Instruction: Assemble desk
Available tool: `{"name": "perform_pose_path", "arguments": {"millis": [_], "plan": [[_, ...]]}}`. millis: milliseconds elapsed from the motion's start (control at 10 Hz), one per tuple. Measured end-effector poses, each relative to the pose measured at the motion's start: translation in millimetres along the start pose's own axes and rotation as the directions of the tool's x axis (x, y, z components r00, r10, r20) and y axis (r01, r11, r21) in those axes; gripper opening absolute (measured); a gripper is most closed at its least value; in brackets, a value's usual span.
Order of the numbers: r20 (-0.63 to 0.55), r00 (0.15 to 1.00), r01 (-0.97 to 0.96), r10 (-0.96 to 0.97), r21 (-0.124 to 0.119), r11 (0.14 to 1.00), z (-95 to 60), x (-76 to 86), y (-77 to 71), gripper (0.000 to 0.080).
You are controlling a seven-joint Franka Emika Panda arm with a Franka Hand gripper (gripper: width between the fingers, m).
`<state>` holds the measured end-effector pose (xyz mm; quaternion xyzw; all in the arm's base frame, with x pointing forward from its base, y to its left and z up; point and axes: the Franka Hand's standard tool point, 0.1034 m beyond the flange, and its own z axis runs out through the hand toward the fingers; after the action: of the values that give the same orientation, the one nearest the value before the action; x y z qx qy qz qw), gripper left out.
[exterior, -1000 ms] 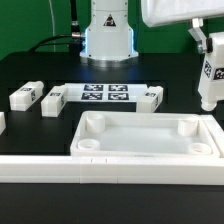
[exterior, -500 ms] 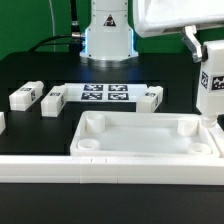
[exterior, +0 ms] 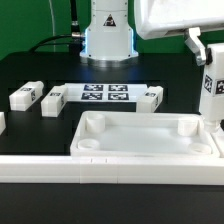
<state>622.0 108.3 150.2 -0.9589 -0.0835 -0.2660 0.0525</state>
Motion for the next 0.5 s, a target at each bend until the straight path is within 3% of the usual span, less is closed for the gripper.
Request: {"name": "perform_pose_path", "arguments": {"millis": [100,200,500], "plan": [[0.002,0.997,0.082,-0.082,-0.011,0.997,5.3,0.7,16.3,0.0291],[-0.005,0.997,0.074,-0.075,-0.015,0.997,8.1,6.9,22.7,0.0291],[-0.002,0.996,0.088,-0.088,-0.013,0.996,11.8,12.7,25.4,0.0291]]}}
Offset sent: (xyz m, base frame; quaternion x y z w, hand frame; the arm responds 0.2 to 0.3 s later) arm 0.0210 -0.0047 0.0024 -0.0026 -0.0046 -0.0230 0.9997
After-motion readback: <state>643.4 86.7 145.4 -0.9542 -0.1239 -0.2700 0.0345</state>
